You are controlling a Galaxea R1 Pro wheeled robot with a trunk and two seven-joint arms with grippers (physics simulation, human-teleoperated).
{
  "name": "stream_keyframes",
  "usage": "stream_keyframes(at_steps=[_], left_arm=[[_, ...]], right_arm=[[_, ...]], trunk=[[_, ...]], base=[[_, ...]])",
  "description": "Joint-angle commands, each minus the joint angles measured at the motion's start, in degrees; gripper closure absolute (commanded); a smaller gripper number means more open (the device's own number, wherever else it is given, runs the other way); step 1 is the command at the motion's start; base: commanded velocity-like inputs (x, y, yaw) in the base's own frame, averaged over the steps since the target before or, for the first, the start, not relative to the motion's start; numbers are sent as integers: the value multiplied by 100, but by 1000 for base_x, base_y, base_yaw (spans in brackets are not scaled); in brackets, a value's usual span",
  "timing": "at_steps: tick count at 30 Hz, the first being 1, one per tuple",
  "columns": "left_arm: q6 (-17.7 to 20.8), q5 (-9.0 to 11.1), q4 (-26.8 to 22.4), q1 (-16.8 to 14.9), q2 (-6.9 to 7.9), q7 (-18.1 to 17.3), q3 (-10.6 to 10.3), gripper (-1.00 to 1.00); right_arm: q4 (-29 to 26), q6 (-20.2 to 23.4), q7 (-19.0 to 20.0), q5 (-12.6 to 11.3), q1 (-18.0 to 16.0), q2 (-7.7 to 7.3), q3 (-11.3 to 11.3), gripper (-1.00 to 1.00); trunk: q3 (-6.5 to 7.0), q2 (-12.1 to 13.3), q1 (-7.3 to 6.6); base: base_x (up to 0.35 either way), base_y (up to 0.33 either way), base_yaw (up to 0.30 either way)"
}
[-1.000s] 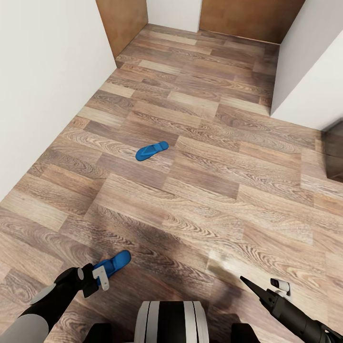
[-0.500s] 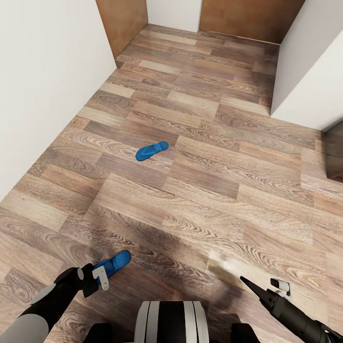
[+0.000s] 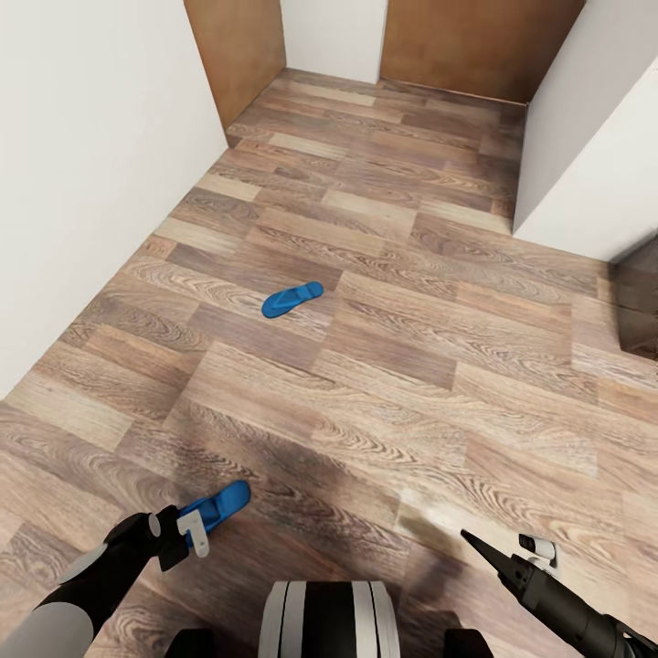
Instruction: In the bedroom, move the book from the bed onto either nightstand, and place the two sandals side by side next to the bed.
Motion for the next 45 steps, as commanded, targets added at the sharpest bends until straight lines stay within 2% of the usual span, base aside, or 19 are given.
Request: stream_keyframes(at_steps=[1, 6, 9, 13, 14, 20, 25, 28, 30, 31, 32, 34, 36, 41, 45], left_arm=[[29, -20, -12, 0, 5, -26, -22, 100], [33, -12, -23, 0, 27, -76, 5, 100], [41, -8, -69, 0, 37, -228, 131, 100], [71, -17, -328, 0, 38, -698, 274, 100], [82, -21, -421, 0, 41, -910, 306, 100], [216, -43, -779, 0, 68, -1696, 388, 100], [459, -46, -1054, 0, 120, -2058, 412, 100], [628, -32, -1251, 0, 154, -2267, 522, 100], [725, -26, -1389, 0, 160, -2485, 742, 100], [779, -25, -1456, 0, 151, -2639, 943, 100], [799, -24, -1480, 0, 145, -2711, 1051, 100], [889, -31, -1537, 0, 125, -2911, 1480, 100], [1045, -28, -1556, 0, 111, -2988, 1726, 100], [1696, -10, -1588, 0, 81, -3060, 1985, 100], [1885, -9, -1721, 0, 64, -3079, 2144, 100]], right_arm=[[1, 57, 11, -15, -1, -1, -1, -100], [3, 57, 11, -9, -1, -1, -1, -100], [3, 57, 11, -8, -1, -1, -1, -100], [3, 57, 11, -6, -1, -1, -1, -100], [3, 57, 11, -5, -1, -1, -1, -100], [3, 57, 11, 0, -1, -1, -1, -100], [9, 57, 4, 6, -1, -1, -1, -100], [17, 57, -2, 11, -1, 3, -1, -100], [32, 57, -7, 12, -1, 5, -1, -100], [42, 55, -10, 11, -1, 6, -1, -100], [48, 54, -11, 11, -1, 9, -1, -100], [118, 51, -13, 10, -1, 14, -1, -100], [181, 50, -16, 9, -1, 12, 2, -100], [245, 17, -19, 24, -1, 16, -2, -100], [257, 12, -35, 51, -1, 26, -9, -100]], trunk=[[20, 0, -3], [130, 7, -16], [197, 11, -24], [285, 16, -34], [308, 18, -37], [441, 26, -52], [551, 32, -65], [618, 36, -73], [662, 39, -78], [684, 40, -81], [706, 42, -83], [751, 44, -88], [795, 47, -93], [906, 54, -106], [994, 59, -117]], base=[[0, 0, 0], [0, 0, 0], [0, 0, 0], [0, 0, 0], [0, 0, 0], [0, 0, 0], [0, 0, 0], [0, 0, 0], [0, 0, 0], [0, 0, 0], [0, 0, 0], [0, 0, 0], [0, 0, 0], [0, 0, 0], [0, 0, 0]])
